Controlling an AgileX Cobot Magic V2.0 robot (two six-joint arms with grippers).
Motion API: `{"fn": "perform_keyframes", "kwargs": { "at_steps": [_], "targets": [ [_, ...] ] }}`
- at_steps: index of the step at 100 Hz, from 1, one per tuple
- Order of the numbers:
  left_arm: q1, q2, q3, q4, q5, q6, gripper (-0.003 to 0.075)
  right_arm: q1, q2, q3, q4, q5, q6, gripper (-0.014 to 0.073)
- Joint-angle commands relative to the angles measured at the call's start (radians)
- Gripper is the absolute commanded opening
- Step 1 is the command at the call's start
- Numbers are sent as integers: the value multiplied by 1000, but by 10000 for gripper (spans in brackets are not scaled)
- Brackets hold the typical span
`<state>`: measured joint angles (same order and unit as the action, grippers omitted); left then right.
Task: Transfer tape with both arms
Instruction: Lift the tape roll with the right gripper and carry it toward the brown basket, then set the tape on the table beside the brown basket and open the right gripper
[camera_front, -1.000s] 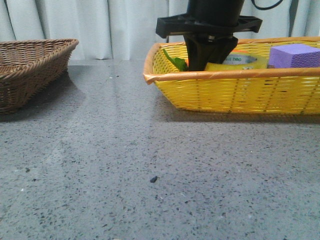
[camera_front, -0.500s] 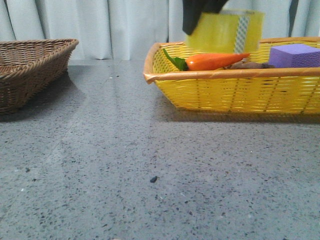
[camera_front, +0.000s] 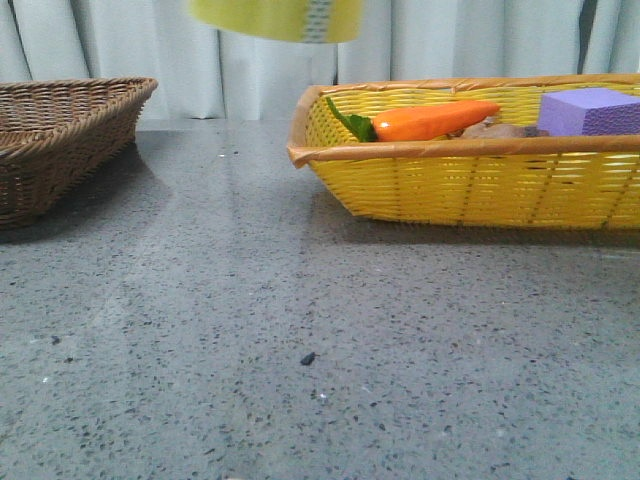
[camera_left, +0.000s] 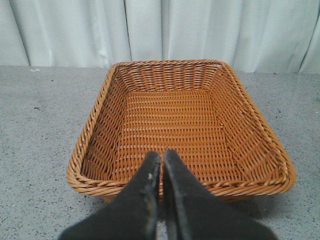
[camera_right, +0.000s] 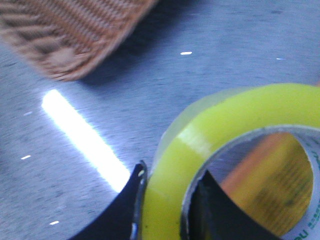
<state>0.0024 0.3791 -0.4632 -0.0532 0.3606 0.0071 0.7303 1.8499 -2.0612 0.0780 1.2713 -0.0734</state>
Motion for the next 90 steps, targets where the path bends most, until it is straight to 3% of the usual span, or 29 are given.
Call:
{"fn": "perform_keyframes", "kwargs": {
  "at_steps": [1, 27, 90],
  "targets": [
    [1, 16, -36, -13, -68, -7, -21, 49, -42, -37, -7, 11, -17, -8],
    [1, 16, -36, -13, -68, -7, -21, 152, 22, -37, -7, 4, -17, -8],
    [1, 16, -36, -13, -68, -7, -21, 148, 182, -37, -47, -17, -17, -18]
  ]
}}
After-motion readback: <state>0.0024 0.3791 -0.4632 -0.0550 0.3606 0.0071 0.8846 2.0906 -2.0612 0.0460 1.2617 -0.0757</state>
